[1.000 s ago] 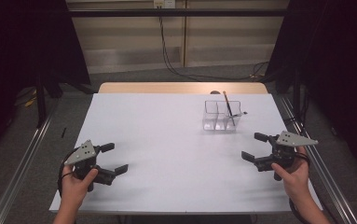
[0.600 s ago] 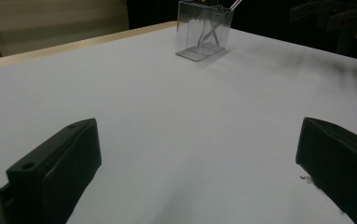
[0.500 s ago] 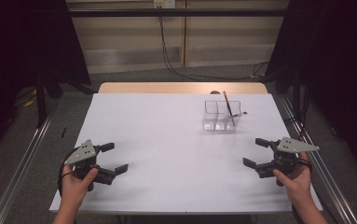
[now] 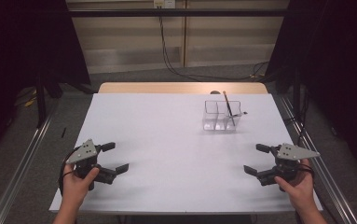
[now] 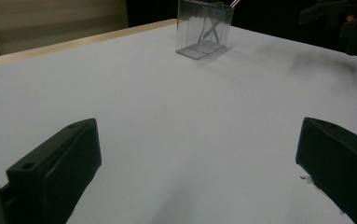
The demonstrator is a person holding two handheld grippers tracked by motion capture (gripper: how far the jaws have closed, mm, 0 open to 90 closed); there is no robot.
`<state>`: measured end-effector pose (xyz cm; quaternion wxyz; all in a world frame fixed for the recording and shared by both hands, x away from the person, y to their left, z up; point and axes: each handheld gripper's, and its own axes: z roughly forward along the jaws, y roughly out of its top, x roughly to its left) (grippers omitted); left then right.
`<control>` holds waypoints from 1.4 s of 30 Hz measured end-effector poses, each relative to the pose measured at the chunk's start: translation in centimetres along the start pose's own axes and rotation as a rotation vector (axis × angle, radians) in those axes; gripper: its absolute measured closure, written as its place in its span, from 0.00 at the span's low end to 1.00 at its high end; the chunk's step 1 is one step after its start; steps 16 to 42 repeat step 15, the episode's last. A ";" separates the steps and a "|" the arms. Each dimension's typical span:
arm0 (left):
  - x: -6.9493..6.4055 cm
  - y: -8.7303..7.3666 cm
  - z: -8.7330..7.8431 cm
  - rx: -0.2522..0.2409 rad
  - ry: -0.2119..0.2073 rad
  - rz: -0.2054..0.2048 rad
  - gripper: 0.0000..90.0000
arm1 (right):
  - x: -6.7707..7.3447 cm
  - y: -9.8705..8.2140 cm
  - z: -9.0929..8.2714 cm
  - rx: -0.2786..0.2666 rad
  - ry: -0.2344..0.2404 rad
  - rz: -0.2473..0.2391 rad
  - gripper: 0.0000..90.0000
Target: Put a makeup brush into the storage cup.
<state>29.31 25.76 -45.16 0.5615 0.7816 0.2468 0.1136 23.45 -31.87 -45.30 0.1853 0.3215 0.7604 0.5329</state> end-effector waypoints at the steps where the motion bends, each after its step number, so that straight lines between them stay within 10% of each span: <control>1: 0.0 0.0 0.0 0.002 0.001 0.001 0.00 | 0.0 0.0 0.0 0.002 -0.002 0.000 0.03; 42: 0.0 0.1 0.1 -0.004 0.001 -0.004 0.00 | -0.2 -0.1 -0.2 -0.011 -0.007 0.002 0.03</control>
